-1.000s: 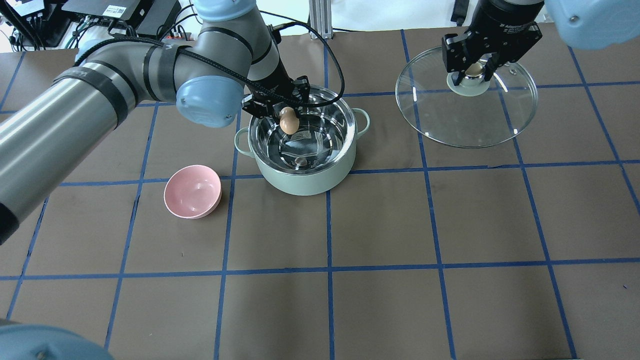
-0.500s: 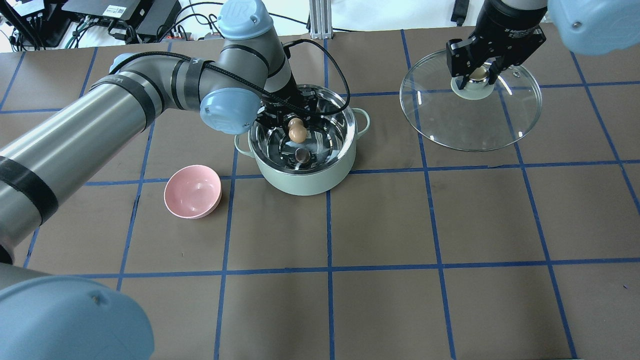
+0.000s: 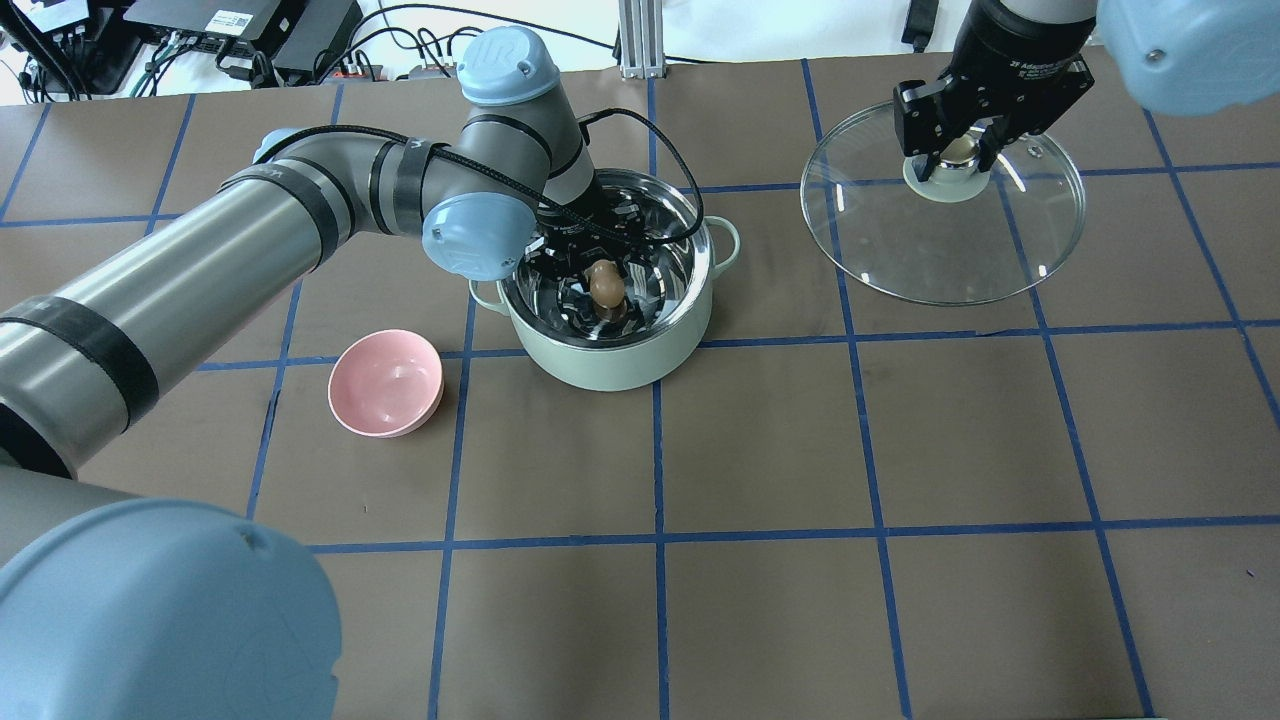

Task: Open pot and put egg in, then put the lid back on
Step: 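Move the egg over the open pot and lower it inside with the left gripper, then open the left gripper to release the egg and raise it away from the pot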

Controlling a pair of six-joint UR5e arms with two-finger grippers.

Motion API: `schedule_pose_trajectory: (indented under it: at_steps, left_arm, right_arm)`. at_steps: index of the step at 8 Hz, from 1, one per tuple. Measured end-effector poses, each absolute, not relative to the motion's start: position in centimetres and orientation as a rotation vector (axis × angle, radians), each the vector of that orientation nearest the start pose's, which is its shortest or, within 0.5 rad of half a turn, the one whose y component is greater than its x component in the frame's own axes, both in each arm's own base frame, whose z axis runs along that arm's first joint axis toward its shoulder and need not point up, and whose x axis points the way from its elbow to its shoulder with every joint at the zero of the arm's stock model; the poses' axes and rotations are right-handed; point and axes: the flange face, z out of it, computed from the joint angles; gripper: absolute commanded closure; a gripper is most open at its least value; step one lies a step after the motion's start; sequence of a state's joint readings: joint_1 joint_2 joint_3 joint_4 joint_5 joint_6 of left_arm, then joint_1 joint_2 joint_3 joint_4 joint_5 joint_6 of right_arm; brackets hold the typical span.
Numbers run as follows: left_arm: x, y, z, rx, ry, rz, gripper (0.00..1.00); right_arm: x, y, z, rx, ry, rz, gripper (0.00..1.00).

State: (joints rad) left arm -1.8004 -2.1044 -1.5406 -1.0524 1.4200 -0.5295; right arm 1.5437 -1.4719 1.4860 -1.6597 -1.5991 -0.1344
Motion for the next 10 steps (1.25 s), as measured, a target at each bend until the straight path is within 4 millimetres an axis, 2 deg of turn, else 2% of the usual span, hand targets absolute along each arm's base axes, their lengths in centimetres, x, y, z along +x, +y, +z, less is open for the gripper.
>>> schedule_pose_trajectory:
  at_steps: [1,2,3,4,5,7,10]
  left_arm:
    - [-29.5,-61.0,24.0,-0.489,3.249,0.074,0.89]
    - [-29.5,-61.0,23.8,-0.490,3.248,0.080,0.71]
    - [-29.5,-61.0,23.7,-0.490,3.247,0.082,0.16]
    - [-29.5,-61.0,23.7,-0.491,3.247,0.082,0.00]
    - [-29.5,-60.9,23.6,-0.492,3.246,0.086,0.00]
    - [-29.5,-60.6,25.6,-0.481,3.258,0.045,0.00]
    - [-29.0,-58.1,32.9,-0.443,3.268,0.011,0.00]
  right_arm:
    - [11.6,-54.4,48.8,-0.143,3.168,-0.115,1.00]
    - [11.8,-54.4,48.7,-0.107,3.168,-0.115,1.00]
    - [11.8,-54.4,48.7,-0.085,3.169,-0.112,1.00]
    - [11.9,-54.4,48.6,-0.080,3.168,-0.109,1.00]
    - [11.9,-54.4,48.5,-0.085,3.167,-0.107,1.00]
    - [11.9,-54.4,48.4,-0.092,3.165,-0.105,1.00]
    - [11.9,-54.3,48.0,-0.097,3.165,-0.092,1.00]
